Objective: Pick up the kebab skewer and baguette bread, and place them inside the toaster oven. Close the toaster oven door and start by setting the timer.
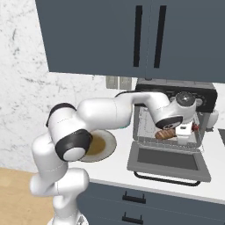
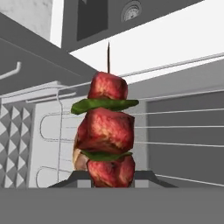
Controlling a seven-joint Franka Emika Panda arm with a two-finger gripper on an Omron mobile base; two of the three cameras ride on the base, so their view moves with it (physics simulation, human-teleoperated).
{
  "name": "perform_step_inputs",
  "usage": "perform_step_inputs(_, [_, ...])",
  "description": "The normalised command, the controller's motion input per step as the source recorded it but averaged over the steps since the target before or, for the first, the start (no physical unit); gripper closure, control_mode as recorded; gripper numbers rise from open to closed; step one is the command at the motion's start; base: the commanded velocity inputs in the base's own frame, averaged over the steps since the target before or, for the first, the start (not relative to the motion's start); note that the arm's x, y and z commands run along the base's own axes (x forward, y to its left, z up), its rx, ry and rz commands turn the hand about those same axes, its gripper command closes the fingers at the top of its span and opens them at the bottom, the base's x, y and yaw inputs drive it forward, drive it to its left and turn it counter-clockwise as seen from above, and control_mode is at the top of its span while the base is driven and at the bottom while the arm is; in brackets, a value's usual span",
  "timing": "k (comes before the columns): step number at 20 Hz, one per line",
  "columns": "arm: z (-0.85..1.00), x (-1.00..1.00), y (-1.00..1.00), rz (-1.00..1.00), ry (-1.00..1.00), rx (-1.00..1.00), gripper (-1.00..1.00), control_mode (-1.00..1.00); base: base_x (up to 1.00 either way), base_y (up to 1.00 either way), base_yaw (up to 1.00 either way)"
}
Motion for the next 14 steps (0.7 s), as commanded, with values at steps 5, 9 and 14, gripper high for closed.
perform_step_inputs(5, [0.00, 0.18, -0.18, 0.01, 0.03, 0.00, 1.00, -1.00, 0.00, 0.00, 0.00])
perform_step_inputs(9, [0.00, 0.09, -0.23, 0.00, 0.02, 0.00, 1.00, -1.00, 0.00, 0.00, 0.00])
perform_step_inputs(14, [0.04, 0.27, -0.10, 0.00, 0.03, 0.00, 1.00, -1.00, 0.00, 0.00, 0.00])
